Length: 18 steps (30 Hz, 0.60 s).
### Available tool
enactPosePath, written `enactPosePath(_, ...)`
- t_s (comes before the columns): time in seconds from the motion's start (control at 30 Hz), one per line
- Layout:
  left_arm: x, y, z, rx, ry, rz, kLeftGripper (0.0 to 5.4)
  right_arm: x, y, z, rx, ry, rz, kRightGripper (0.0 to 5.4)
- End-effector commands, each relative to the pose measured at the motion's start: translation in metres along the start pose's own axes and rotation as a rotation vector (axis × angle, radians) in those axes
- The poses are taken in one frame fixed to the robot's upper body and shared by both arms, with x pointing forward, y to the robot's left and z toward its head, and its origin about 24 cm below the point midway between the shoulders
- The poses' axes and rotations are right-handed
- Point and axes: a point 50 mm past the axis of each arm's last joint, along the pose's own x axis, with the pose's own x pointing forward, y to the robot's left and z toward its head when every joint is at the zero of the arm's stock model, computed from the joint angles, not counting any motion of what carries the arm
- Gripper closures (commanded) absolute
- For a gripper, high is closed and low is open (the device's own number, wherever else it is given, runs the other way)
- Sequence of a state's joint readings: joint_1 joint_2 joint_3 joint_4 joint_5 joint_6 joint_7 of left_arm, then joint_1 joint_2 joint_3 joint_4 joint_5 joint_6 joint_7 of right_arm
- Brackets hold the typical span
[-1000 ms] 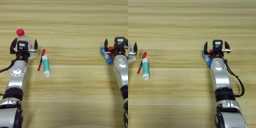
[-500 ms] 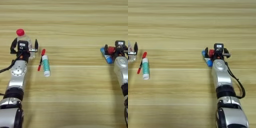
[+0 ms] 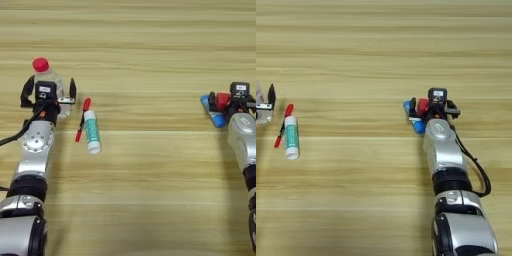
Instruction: Move the objects on the table
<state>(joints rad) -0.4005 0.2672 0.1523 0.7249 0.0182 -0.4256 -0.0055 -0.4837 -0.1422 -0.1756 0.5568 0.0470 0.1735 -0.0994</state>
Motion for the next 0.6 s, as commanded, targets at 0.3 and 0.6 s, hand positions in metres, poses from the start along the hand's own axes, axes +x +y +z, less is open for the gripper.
enactPosePath(0.3, 0.0016, 0.0016, 0.0023, 0.007, -0.009, -0.001, 0.0, 0.0003, 0.004, -0.0052, 0.041, 0.069, 0.02, 0.56)
enactPosePath(0.6, 0.0018, 0.0019, 0.0025, 0.007, -0.009, 0.0, 0.0, -0.001, 0.0082, -0.0113, 0.073, 0.118, 0.046, 1.64)
